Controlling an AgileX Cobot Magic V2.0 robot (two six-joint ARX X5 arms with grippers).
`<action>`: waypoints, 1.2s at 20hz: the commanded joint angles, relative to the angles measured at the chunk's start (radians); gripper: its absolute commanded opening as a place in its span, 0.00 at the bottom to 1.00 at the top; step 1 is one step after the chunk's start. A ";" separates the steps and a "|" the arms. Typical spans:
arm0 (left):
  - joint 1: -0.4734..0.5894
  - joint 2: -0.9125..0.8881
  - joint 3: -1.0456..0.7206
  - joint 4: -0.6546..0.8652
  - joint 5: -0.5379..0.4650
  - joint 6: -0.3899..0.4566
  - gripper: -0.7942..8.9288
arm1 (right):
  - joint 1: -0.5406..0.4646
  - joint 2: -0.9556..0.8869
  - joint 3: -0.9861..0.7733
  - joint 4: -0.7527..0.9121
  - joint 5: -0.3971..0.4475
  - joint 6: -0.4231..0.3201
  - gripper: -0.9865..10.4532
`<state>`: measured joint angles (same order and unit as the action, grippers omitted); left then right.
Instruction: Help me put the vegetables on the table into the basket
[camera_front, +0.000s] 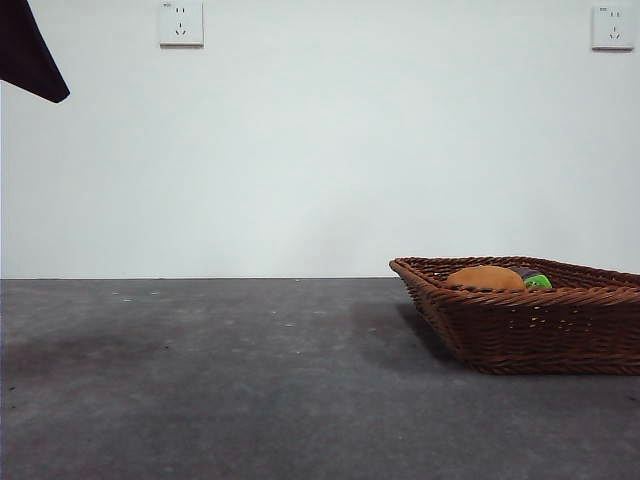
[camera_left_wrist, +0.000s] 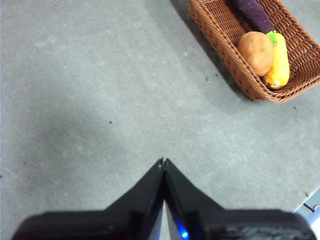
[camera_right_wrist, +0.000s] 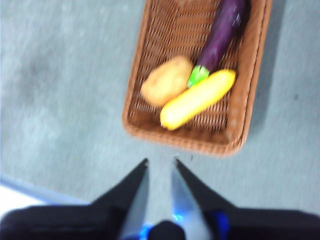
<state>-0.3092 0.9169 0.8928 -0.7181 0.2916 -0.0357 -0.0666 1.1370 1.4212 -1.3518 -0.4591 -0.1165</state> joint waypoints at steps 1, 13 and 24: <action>0.003 0.002 -0.001 0.001 0.004 0.015 0.07 | 0.002 -0.031 0.002 -0.024 -0.014 -0.056 0.07; 0.003 0.002 -0.001 0.002 -0.002 0.014 0.08 | 0.002 -0.061 0.002 -0.024 -0.009 -0.045 0.09; 0.003 0.002 -0.001 0.003 -0.002 0.015 0.08 | 0.002 -0.060 0.002 -0.024 0.105 -0.045 0.09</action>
<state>-0.3092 0.9169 0.8928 -0.7181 0.2901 -0.0330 -0.0666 1.0760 1.4216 -1.3533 -0.3553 -0.1570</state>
